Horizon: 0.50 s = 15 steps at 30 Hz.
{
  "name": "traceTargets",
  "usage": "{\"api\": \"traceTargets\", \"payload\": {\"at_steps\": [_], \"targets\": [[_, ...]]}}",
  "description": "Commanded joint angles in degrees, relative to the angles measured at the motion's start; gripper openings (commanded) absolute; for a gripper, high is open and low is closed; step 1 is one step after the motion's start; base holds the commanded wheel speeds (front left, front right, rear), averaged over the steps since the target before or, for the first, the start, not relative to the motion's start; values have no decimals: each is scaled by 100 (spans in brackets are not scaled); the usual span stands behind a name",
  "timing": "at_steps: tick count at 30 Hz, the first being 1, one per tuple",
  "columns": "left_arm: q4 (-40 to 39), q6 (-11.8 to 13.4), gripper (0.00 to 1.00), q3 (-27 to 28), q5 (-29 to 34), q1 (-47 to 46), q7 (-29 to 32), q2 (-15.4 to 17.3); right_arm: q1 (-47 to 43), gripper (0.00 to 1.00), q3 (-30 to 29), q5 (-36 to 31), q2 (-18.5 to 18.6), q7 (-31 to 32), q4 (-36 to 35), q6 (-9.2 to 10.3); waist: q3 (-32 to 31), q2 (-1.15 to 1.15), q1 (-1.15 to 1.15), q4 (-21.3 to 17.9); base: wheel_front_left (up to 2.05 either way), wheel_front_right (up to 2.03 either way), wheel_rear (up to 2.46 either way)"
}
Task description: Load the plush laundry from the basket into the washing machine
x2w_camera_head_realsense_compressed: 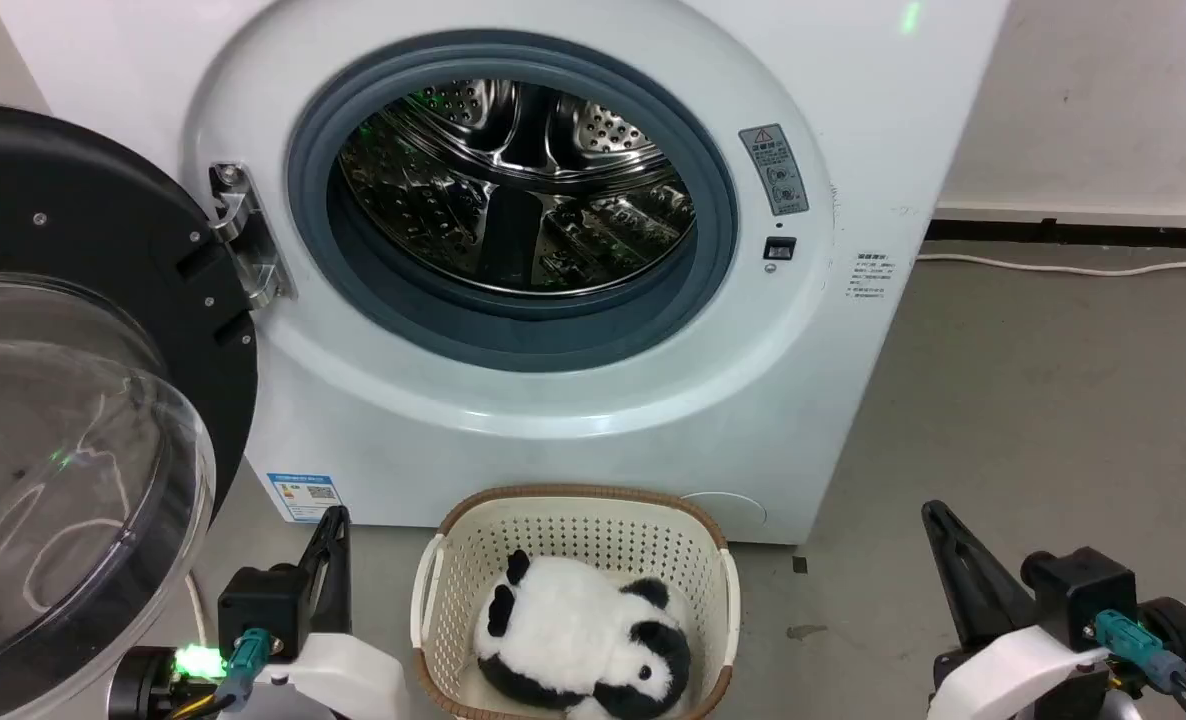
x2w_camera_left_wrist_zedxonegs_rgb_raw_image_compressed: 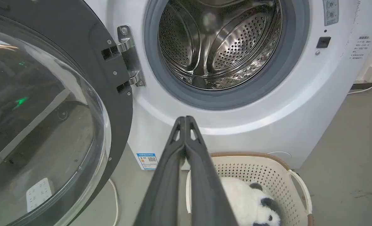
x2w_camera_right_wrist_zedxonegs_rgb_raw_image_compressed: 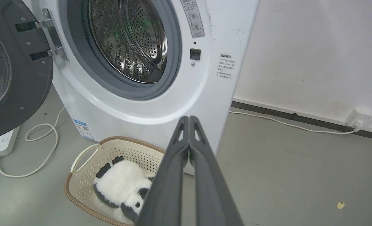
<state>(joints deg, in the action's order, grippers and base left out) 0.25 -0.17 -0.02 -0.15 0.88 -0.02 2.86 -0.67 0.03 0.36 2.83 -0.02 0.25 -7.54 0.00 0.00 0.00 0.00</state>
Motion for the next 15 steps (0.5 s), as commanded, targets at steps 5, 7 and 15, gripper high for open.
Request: {"api": "traceTargets", "payload": {"at_steps": [5,7,15], "targets": [[-25,17,0,2,15,-88,2,1,67,0,-3,-36,5,2,-25,5,0,0,0,0,0,0,0],[-25,17,0,2,15,-88,2,1,67,0,-3,-36,5,2,-25,5,0,0,0,0,0,0,0],[-25,17,0,2,15,-88,2,1,67,0,-3,-36,5,2,-25,5,0,0,0,0,0,0,0]]}}
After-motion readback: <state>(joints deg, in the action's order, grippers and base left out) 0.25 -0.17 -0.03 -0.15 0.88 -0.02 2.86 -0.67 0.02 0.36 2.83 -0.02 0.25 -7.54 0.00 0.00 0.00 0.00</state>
